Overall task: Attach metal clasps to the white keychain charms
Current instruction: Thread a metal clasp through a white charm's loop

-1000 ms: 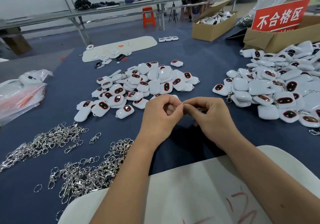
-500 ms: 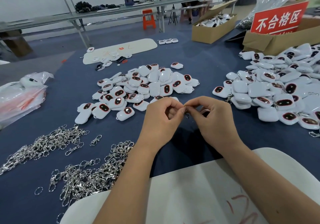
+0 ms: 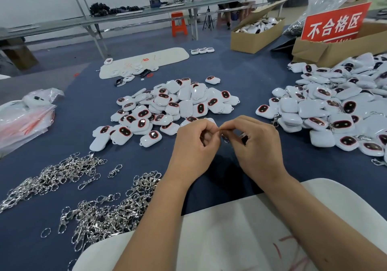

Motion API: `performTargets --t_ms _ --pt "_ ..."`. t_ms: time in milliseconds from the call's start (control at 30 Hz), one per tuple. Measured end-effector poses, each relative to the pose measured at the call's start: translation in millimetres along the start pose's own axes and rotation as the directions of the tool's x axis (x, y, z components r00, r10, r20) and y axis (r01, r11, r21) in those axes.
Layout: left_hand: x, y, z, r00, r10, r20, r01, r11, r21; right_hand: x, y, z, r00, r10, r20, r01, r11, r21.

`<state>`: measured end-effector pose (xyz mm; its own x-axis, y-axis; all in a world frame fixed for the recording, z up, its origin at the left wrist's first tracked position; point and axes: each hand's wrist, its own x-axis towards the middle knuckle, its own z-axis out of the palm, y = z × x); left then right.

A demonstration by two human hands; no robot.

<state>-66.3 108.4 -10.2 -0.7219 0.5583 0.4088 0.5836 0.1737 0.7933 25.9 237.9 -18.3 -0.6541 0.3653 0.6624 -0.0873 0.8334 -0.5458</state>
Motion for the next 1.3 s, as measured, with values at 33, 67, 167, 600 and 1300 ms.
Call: performTargets --t_ms 33,67,167,600,1300 --pt "0 1 0 1.0 0.014 -0.004 -0.014 1.0 -0.003 1 1 0 0.999 0.039 0.012 -0.04 0.997 0.065" --pt "0 1 -1 1.0 0.027 -0.007 -0.027 1.0 0.001 1 3 0 0.996 0.086 0.035 -0.089 0.989 0.118" --pt "1 0 -1 0.998 0.056 -0.012 -0.055 0.998 0.029 5 8 2 0.963 0.208 0.173 -0.236 0.958 0.165" --pt "2 -2 -2 0.995 0.103 -0.011 -0.103 0.994 0.036 3 3 -2 0.998 0.061 0.03 -0.064 0.99 0.123" --pt "1 2 -1 0.984 0.176 0.014 -0.176 0.978 0.113 6 6 -3 0.956 0.226 0.185 -0.267 0.934 0.237"
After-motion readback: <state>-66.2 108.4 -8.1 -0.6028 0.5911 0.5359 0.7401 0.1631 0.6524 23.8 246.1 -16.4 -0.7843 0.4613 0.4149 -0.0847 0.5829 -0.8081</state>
